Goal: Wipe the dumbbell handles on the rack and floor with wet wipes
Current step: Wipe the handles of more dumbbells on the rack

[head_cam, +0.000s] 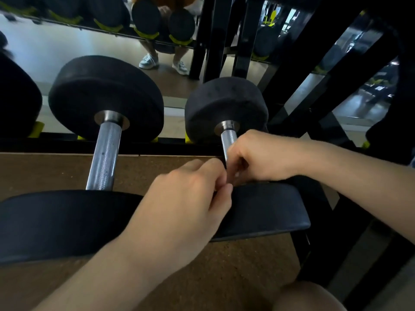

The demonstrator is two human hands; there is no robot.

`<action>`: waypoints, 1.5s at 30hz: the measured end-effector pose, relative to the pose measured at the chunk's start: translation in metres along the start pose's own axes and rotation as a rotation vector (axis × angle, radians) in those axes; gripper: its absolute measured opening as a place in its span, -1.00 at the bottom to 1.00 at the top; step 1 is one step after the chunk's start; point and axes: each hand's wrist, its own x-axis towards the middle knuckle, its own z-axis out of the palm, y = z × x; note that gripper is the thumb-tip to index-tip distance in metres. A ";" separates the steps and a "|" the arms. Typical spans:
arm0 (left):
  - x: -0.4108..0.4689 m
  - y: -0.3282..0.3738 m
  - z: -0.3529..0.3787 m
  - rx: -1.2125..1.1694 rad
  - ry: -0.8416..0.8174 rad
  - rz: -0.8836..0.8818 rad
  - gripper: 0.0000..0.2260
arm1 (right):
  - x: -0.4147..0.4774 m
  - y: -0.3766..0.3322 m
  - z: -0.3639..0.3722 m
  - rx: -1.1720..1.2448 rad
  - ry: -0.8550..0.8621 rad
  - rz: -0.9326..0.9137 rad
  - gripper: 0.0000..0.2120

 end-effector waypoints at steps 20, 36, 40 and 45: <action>0.027 0.023 -0.008 -0.797 0.394 -0.328 -0.93 | -0.013 -0.011 -0.002 1.181 0.374 -0.071 -0.56; 0.043 0.024 -0.065 -0.569 0.097 -0.509 -0.78 | -0.009 -0.002 -0.019 0.936 0.465 -0.316 -0.81; 0.034 0.007 -0.082 -0.522 0.127 -0.536 -0.88 | -0.008 -0.021 -0.020 0.973 0.643 -0.204 -0.85; 0.026 -0.013 -0.088 -0.290 0.047 -0.504 -0.77 | 0.002 -0.059 -0.026 1.202 0.604 -0.178 -0.87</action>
